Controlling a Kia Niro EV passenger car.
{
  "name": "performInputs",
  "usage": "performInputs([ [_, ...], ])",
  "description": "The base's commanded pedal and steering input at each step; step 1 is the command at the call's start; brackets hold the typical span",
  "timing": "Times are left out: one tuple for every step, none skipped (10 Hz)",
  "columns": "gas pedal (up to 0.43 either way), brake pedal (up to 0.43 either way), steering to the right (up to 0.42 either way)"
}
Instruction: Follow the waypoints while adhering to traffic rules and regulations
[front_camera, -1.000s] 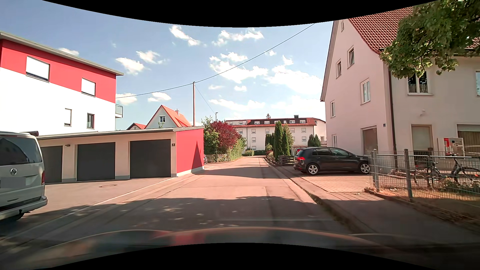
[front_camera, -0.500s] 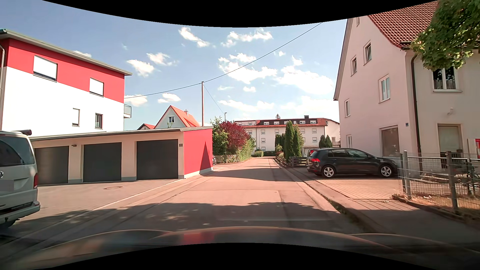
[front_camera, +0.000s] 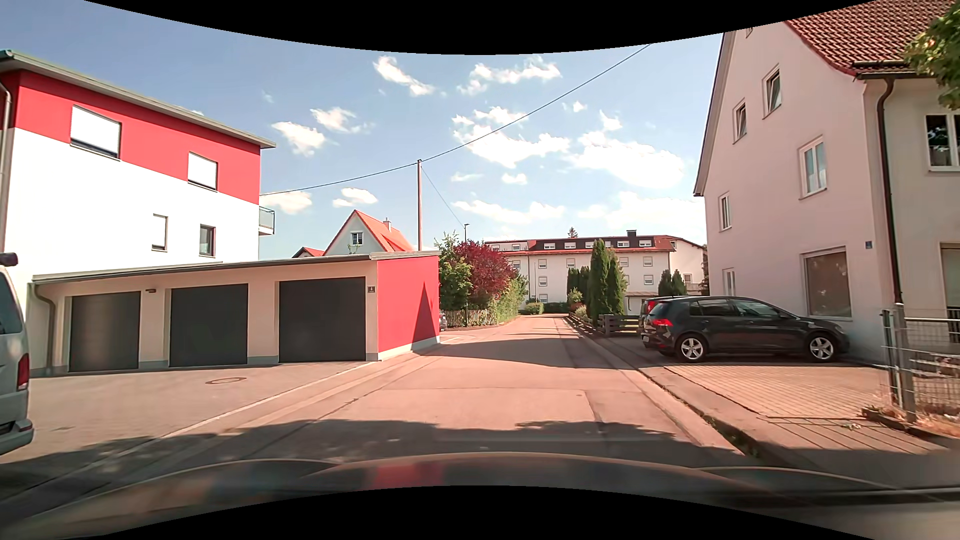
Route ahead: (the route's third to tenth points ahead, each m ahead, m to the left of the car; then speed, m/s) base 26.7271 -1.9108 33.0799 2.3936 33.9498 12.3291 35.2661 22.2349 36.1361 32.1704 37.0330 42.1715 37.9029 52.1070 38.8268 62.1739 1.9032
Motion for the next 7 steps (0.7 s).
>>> performInputs([
  [0.15, 0.0, -0.076],
  [0.15, 0.0, -0.043],
  [0.15, 0.0, -0.015],
  [0.15, 0.0, 0.003],
  [0.15, 0.0, 0.019],
  [0.15, 0.0, 0.03],
  [0.15, 0.0, 0.042],
])
